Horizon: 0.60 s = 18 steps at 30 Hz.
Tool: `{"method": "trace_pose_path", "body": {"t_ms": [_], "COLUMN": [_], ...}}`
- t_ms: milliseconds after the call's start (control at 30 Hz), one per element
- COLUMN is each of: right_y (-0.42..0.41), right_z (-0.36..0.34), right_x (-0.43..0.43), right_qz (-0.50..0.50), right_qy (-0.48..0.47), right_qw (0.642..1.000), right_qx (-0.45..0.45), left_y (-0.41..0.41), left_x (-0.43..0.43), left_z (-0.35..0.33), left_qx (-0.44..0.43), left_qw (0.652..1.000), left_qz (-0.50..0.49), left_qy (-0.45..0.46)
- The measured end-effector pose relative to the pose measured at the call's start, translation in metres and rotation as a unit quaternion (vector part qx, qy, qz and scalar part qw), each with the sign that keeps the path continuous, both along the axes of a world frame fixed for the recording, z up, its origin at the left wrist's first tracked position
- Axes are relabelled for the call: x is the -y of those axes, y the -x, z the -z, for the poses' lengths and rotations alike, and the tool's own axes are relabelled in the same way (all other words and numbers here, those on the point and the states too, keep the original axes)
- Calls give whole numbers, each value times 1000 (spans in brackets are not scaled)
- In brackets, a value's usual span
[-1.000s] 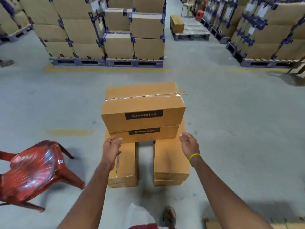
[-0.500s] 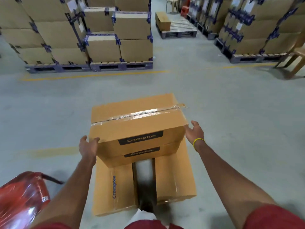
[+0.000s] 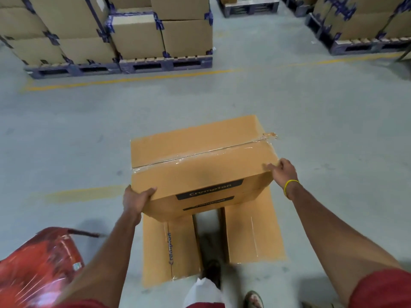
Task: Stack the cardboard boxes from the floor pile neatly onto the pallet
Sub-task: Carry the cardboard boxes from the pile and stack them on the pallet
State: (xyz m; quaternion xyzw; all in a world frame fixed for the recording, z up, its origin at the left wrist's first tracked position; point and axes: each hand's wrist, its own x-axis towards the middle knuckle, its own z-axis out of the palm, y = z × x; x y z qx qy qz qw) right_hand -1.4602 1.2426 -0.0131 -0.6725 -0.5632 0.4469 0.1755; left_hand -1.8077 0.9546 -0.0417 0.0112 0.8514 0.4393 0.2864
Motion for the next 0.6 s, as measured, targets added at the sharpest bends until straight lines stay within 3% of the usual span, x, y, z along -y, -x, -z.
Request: {"method": "trace_pose_path", "body": {"t_ms": [133, 367, 600], "right_y": [-13, -83, -266], "right_z": [10, -14, -49], "right_x": [-14, 6, 98], "right_qz": [18, 259, 442], "right_qy": [27, -37, -100], "right_qw": [999, 959, 890], "right_qx": [-19, -112, -50], "left_y": [0, -27, -155], "left_x": [0, -66, -177], "left_z": [-18, -62, -87], "left_qx": [-25, -62, -40], "left_qw": [999, 984, 917], "left_qz": [37, 147, 361], "left_qy": [-2, -75, -162]}}
